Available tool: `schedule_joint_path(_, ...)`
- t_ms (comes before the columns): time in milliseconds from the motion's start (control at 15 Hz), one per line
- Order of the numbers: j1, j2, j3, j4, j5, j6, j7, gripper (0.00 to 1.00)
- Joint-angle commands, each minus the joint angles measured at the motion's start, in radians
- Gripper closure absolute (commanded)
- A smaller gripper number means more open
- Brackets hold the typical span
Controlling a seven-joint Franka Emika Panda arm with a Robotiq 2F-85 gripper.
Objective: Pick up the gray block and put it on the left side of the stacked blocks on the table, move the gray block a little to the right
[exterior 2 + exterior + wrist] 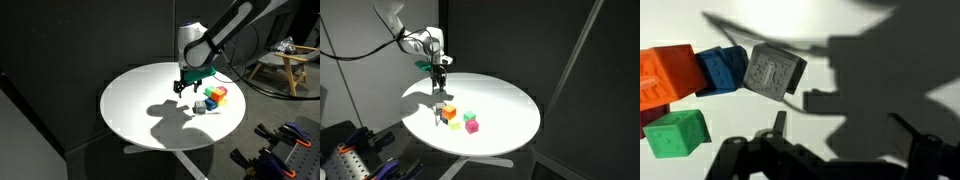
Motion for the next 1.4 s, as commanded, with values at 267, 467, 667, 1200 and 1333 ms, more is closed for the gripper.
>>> schedule_joint_path(267, 0.01, 0.018, -0.005, 0.012, 0.009, 0.006, -0.004, 0.0)
schedule_joint_path(467, 0.012, 0.034, -0.001, 0.016, 0.015, 0.016, -0.009, 0.0)
schedule_joint_path(667, 0.008, 0.053, 0.007, 0.02, 0.028, 0.037, -0.024, 0.0)
schedule_joint_path(1200, 0.003, 0.093, 0.02, 0.032, 0.064, 0.073, -0.05, 0.0)
schedule_joint_path(1333, 0.001, 0.1, 0.022, 0.037, 0.079, 0.077, -0.06, 0.0)
